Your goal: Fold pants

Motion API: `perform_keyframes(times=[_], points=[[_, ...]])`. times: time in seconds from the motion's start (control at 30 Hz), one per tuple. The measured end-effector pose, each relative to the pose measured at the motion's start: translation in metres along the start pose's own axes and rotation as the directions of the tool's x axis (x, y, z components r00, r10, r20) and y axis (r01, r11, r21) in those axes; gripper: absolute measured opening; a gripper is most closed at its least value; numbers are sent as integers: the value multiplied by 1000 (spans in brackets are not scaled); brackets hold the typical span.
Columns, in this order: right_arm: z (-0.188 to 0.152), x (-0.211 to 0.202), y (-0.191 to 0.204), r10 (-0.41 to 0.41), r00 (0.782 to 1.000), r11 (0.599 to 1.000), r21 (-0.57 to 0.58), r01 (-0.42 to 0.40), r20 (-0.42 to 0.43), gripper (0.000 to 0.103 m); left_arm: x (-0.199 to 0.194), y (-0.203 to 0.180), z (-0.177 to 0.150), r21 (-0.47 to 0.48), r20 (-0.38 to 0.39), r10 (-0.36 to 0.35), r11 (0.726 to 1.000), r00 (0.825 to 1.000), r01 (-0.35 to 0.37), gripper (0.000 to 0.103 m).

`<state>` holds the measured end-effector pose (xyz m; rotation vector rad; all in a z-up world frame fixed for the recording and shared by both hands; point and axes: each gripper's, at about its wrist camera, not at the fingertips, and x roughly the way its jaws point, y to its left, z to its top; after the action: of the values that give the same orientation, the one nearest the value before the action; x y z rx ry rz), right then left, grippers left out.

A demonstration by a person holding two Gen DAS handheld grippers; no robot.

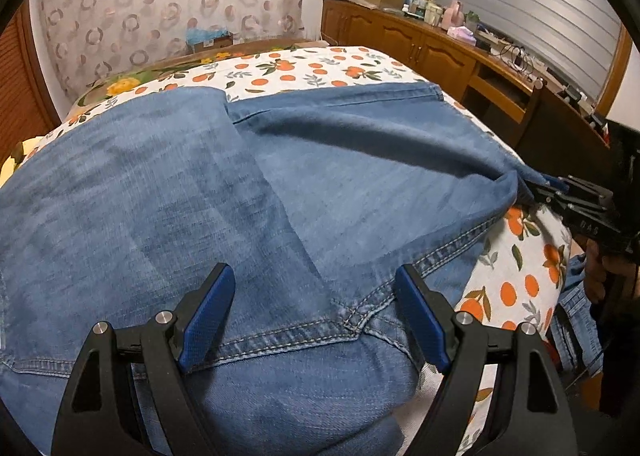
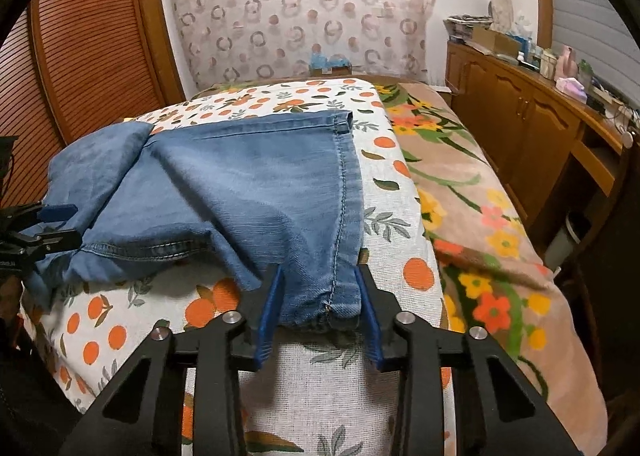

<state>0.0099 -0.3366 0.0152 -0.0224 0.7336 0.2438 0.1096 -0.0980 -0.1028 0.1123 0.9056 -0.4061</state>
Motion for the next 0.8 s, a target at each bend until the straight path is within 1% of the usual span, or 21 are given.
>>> perform_keyframes(times=[0.2,0.3,0.43,0.6,0.7,0.8], points=[[0,1,-5,23,1000,1000,8,-23,3,23,1,-3,-3,34,-18,25,999,1000,-25,83],[3,-2,-4,26,1000,1000,8,-26,18,18,0,-5,-6,59,-25,40,997,999,-38,83],[5,-8,3,37,998,999,4,-37,53,16,-4,-5,-9,66,-28,38,997,999,-37,83],[14,-18,14,77,992,997,-13,-76,100,16,-16,7,-10,11,-21,-22,1000,1000,23,83],[24,-24,25,108,986,994,-47,-103,129,15,-25,17,-10,-10,-9,-28,1000,1000,28,83],[36,-28,41,143,978,988,-84,-131,155,15,-39,29,-10,-38,28,-36,999,999,37,83]])
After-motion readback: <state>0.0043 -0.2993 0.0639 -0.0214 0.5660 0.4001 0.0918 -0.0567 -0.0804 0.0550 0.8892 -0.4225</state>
